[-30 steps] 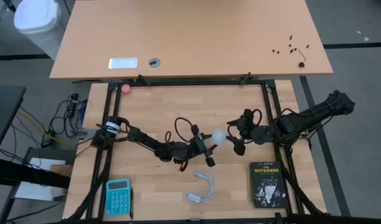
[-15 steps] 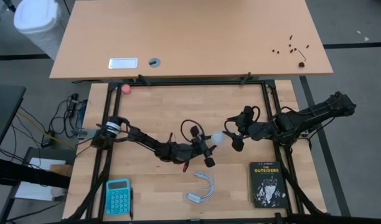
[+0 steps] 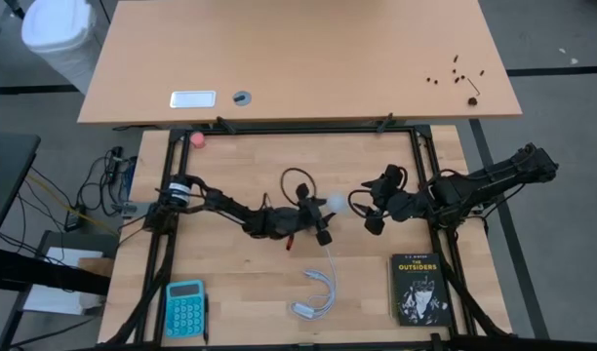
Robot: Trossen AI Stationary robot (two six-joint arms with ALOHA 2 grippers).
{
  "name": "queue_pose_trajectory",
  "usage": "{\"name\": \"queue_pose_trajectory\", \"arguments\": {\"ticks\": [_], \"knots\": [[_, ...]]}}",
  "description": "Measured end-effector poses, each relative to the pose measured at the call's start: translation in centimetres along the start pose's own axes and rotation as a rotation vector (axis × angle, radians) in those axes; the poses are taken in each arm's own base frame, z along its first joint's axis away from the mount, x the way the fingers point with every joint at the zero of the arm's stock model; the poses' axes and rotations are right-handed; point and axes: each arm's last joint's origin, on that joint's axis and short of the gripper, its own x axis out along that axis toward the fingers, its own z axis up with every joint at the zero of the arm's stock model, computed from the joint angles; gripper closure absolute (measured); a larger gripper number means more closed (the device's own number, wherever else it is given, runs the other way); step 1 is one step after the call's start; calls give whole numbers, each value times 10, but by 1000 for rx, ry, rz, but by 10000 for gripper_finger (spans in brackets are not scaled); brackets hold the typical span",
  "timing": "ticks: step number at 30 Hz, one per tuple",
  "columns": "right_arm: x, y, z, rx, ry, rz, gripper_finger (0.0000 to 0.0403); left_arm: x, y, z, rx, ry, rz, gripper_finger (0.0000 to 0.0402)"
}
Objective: Screw lightbulb
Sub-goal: Insert the white lightbulb into the silver lamp
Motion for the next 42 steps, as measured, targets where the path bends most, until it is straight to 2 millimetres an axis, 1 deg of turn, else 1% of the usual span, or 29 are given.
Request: {"name": "queue_pose_trajectory", "arguments": {"ticks": [3,10,15,19,23,29,31,37,42], "knots": [[1,-1,0,4,3,-7,93,-11,3,-5,-42,-31,-1,254],[2,-3,2,3,0,-14,93,-40,-8,-5,-49,-21,49,254],[3,-2,5,12,-15,13,93,-51,-8,-12,-62,4,66,254],[3,0,8,14,-42,37,93,-51,1,-20,-111,28,74,254],[3,0,8,9,-43,38,93,-47,7,-21,-116,27,88,254],[5,1,8,12,-40,50,93,-41,13,-24,-152,33,5,254],[9,3,7,3,-21,55,93,-41,13,-25,-159,36,-10,254],[39,12,-1,-78,91,26,93,-42,10,-28,-147,63,-31,254],[52,14,0,-82,83,12,93,-44,8,-28,-145,64,-31,253]]}}
